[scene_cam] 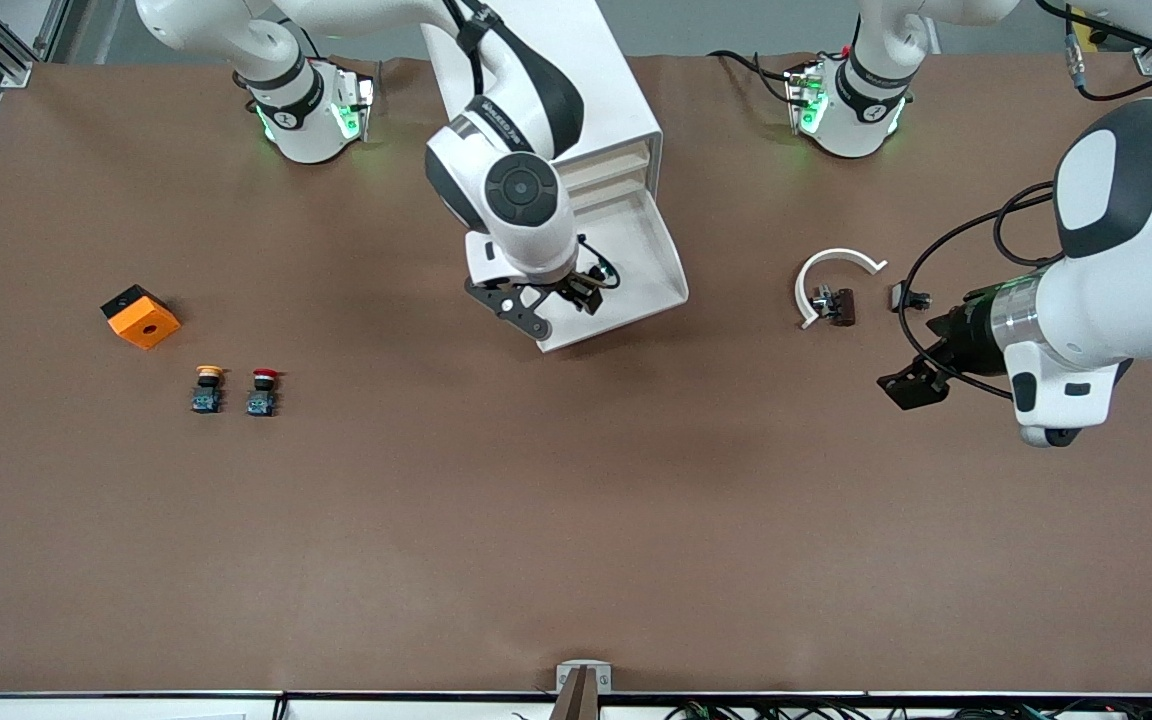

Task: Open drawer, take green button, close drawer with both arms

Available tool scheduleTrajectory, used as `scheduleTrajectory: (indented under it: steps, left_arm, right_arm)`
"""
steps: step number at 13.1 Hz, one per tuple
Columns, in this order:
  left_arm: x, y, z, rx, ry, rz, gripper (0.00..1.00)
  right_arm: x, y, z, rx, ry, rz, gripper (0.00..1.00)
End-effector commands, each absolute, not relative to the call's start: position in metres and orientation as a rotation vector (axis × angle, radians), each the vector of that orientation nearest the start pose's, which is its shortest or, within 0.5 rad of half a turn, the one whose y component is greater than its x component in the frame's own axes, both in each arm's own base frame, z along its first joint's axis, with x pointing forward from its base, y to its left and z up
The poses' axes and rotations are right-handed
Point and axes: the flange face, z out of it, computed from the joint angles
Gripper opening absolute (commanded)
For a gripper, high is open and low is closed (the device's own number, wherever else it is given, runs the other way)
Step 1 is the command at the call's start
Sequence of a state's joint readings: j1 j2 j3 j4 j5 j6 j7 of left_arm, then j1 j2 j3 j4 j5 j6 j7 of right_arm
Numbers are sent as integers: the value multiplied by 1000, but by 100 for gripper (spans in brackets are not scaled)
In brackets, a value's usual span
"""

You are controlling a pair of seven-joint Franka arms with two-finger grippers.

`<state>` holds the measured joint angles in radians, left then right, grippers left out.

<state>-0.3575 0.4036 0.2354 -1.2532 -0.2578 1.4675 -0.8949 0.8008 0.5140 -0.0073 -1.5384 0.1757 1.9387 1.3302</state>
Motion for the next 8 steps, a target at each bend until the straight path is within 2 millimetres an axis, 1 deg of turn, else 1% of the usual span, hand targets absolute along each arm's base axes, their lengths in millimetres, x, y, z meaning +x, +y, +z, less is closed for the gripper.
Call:
scheduleTrajectory:
  steps: [1,2,3,5,7,8]
  left_arm:
    - [623,-135,516,-2986,-1021,421,100]
    - [618,-141,509,-3004,-956,450,100]
    - [612,-142,501,-2996,-928,464,100]
    - [594,-157,483,-2999,-871,448,100]
    - [576,-156,458,-3009,-874,438,100]
    - [568,-162,448,-3013,-860,442,100]
  right_arm:
    - [457,514,326,-3020,938,311,100]
    - [455,519,321,-3010,932,299,100]
    - [454,522,314,-3010,928,295,100]
    - [449,526,300,-3029,921,308,100]
    - [446,526,290,-3044,922,317,100]
    - [446,526,283,-3051,926,327,100]
